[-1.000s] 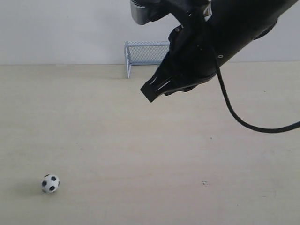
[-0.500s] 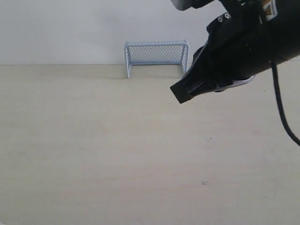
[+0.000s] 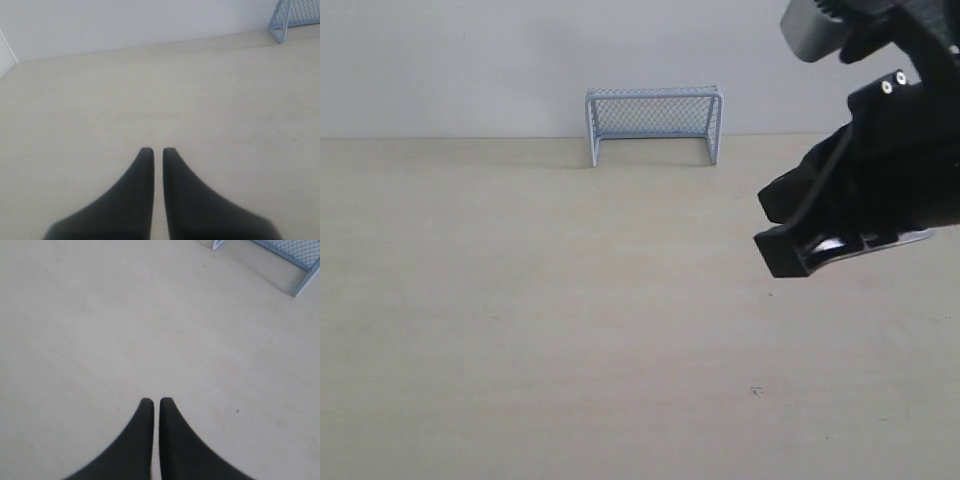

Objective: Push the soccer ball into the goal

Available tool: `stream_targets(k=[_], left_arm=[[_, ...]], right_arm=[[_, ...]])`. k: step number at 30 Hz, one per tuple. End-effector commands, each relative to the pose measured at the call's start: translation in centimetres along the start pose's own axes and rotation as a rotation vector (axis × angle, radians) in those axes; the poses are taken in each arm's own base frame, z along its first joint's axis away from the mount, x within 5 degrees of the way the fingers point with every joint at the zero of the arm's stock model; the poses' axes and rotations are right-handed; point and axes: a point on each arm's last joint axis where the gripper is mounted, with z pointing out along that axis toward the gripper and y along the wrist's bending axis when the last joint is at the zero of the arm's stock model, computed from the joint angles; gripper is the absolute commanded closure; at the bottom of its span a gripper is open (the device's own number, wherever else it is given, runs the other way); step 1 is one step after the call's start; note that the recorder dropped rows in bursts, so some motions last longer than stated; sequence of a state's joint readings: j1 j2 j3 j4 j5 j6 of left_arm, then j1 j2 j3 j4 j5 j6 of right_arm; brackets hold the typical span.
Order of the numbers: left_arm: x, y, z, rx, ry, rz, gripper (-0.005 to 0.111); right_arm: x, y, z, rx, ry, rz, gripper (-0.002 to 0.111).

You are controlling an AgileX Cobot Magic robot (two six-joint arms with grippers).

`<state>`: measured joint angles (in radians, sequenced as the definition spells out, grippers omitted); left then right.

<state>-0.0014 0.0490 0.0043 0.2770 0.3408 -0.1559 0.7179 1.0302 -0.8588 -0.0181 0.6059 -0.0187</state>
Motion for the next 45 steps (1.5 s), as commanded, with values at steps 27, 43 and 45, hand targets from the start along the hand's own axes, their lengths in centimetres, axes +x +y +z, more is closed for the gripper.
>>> stream_targets(k=[27, 43, 45], left_arm=[[-0.2, 0.0, 0.0, 0.008, -0.003, -0.007, 0.1], [-0.2, 0.0, 0.0, 0.008, -0.003, -0.007, 0.1], [-0.2, 0.0, 0.0, 0.008, -0.003, -0.007, 0.1]], right_arm=[[9.6, 0.2, -3.8, 0.009, -0.22, 0.09, 0.108], [10.4, 0.2, -3.2, 0.012, -0.238, 0.06, 0.108], [11.1, 0.3, -2.9, 0.008, -0.259, 0.062, 0.108]])
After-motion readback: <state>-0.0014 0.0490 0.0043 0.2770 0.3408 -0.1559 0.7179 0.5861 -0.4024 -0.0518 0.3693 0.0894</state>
